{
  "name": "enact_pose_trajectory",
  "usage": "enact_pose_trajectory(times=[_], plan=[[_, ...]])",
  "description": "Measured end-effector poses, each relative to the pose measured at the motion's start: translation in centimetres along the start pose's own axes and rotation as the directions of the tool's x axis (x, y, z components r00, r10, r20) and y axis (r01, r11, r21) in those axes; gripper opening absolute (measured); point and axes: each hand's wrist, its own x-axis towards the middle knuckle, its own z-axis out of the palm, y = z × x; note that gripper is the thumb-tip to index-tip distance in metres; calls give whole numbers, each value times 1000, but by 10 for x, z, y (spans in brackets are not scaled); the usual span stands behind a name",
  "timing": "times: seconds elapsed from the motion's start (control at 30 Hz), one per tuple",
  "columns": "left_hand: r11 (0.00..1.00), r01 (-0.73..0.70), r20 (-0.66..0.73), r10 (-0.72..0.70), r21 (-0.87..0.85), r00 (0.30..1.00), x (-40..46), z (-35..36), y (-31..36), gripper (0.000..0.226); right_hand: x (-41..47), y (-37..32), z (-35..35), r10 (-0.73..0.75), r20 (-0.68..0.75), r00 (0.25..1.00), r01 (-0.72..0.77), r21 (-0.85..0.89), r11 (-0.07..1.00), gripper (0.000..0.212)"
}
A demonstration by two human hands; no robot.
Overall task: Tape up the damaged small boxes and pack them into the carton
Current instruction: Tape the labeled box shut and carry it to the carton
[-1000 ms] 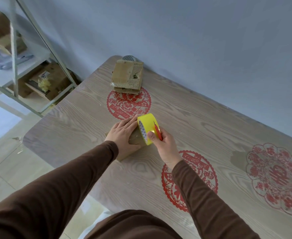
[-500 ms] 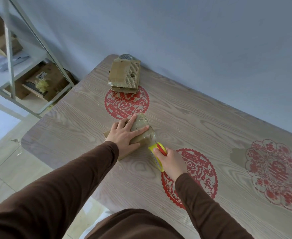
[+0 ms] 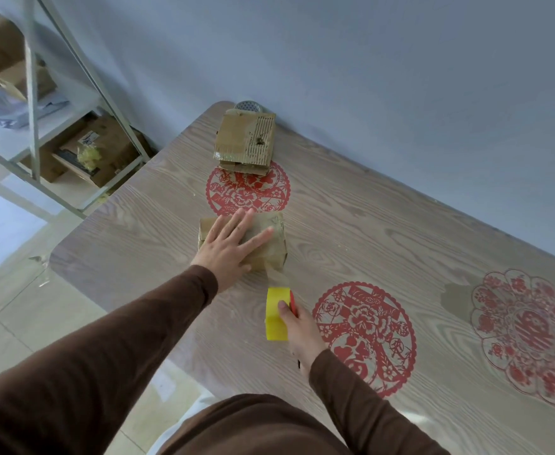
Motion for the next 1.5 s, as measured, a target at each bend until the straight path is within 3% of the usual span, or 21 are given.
enact_pose_trajectory(times=[0.07,0.1,0.13,0.17,0.2,0.23,0.27,0.3,0.33,0.43,0.53,0.7,0.87,1.03,1.1,1.2,1.3,1.33,1.4,1.43,1.5], plan=[[955,76,-253,-152,-287,955,-33,13,24,62,-3,-1,1,29,14,999,-29,52,998,21],[863,165,-262,-319,-477,911,-48,21,41,42,-4,0,0,35,19,999,-36,57,998,19],[658,285,-113,-493,-697,863,-57,24,59,27,-6,-1,0,38,28,999,-40,48,998,18],[303,429,180,-600,-851,779,-59,25,77,26,-7,-1,0,33,36,999,-34,28,999,18],[-82,552,498,-554,-830,667,-56,25,91,32,-9,-4,-1,35,45,998,-35,3,999,20],[-345,609,697,-424,-714,578,-52,27,99,34,-10,-5,-1,30,47,998,-28,-51,998,22],[-463,618,769,-312,-636,558,-47,29,102,35,-12,-8,-2,40,55,998,-33,-116,993,26],[-495,604,771,-265,-624,579,-42,30,102,33,-12,-9,-5,19,56,998,-6,-225,974,33],[-503,579,752,-270,-642,601,-38,32,101,28,-13,-12,-10,-28,45,999,43,-380,924,39],[-524,532,732,-314,-665,605,-35,34,100,17,-9,-27,-35,-288,-7,958,176,-778,603,43],[-533,528,736,-324,-661,595,-38,35,99,16,-1,-49,-50,-378,74,923,280,-802,528,54],[-484,530,715,-395,-696,577,-43,37,103,12,20,-73,-53,-444,259,858,330,-940,89,35],[-491,519,712,-411,-699,570,-42,38,106,13,36,-76,-52,-405,271,873,284,-958,-29,39],[-453,513,684,-456,-729,569,-35,46,102,14,50,-73,-49,-386,263,884,245,-965,-96,42],[-448,510,678,-464,-735,570,-34,64,98,26,59,-70,-60,-356,204,912,182,-979,-93,38],[-449,502,673,-461,-739,578,-35,63,95,31,65,-70,-86,-312,34,949,65,-994,89,45],[-437,504,667,-480,-745,570,-34,54,96,23,58,-76,-88,-463,-78,883,155,-883,443,42],[-434,499,661,-488,-750,570,-32,56,95,31,54,-81,-81,-542,-13,840,278,-848,451,37],[-407,501,645,-496,-764,581,-29,71,93,43,55,-84,-63,-576,225,786,464,-830,309,48],[-379,510,635,-500,-772,589,-29,77,92,44,60,-82,-54,-545,290,786,478,-845,239,53],[-316,544,624,-493,-777,606,-28,69,90,35,68,-76,-41,-542,263,798,427,-882,200,51]])
